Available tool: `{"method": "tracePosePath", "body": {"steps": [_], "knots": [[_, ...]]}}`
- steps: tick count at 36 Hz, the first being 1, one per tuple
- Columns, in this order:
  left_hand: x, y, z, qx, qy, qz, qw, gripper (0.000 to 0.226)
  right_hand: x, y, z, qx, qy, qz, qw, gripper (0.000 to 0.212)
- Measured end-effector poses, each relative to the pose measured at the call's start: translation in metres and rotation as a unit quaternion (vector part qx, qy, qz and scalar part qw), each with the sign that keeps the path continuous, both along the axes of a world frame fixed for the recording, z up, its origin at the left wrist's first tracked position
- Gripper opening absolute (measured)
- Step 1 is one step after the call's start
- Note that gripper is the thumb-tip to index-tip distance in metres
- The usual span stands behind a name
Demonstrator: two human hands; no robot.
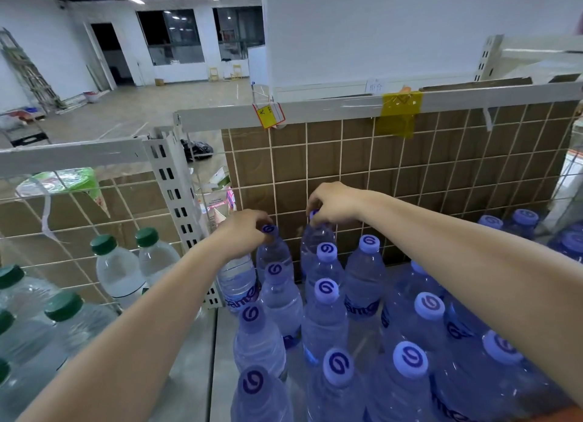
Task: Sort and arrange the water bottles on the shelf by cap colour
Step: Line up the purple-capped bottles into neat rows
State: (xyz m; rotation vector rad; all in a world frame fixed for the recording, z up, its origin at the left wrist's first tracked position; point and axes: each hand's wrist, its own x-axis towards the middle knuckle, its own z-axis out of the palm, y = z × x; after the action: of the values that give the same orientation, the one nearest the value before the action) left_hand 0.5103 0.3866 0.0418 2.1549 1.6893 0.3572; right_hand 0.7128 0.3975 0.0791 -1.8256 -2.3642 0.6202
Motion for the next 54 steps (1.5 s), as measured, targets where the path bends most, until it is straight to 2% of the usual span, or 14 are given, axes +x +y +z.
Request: {"method": "tracePosePath", "body": {"steps": [10, 20, 25, 30, 35, 41, 45, 49, 54], "knots": [[0.000, -0.004, -0.001, 0.022, 0.020, 0.002, 1.000, 0.033, -0.013, -0.002, -0.018, 0.005, 0.009, 0.013, 1.000, 0.020], [0.004, -0.011, -0.001, 0.025, 0.015, 0.018, 0.999, 0.032, 0.009, -0.016, -0.017, 0.026, 0.030, 0.021, 0.999, 0.044], [0.009, -0.018, 0.000, 0.043, 0.006, 0.022, 0.999, 0.038, 0.027, -0.027, -0.007, 0.020, 0.069, -0.008, 0.997, 0.044], [0.010, -0.029, 0.008, 0.086, -0.030, 0.004, 0.996, 0.036, 0.052, -0.035, -0.001, 0.032, 0.006, -0.014, 0.999, 0.027], [0.011, -0.038, 0.013, 0.080, -0.044, 0.000, 0.996, 0.021, 0.068, -0.045, -0.002, -0.045, -0.020, -0.016, 0.999, 0.043], [0.031, -0.045, 0.022, 0.089, -0.034, 0.015, 0.995, 0.017, 0.073, -0.052, -0.010, -0.061, -0.083, 0.024, 0.994, 0.041], [0.054, -0.055, 0.031, 0.034, 0.003, -0.026, 0.999, 0.027, 0.081, -0.048, -0.012, -0.041, -0.048, 0.049, 0.997, 0.021], [0.076, -0.063, 0.032, -0.044, 0.011, -0.057, 0.997, 0.036, 0.089, -0.041, -0.013, -0.022, -0.034, 0.057, 0.998, 0.023], [0.093, -0.062, 0.022, -0.053, 0.050, -0.059, 0.996, 0.047, 0.094, -0.027, -0.016, 0.020, -0.012, 0.039, 0.999, 0.034]]}}
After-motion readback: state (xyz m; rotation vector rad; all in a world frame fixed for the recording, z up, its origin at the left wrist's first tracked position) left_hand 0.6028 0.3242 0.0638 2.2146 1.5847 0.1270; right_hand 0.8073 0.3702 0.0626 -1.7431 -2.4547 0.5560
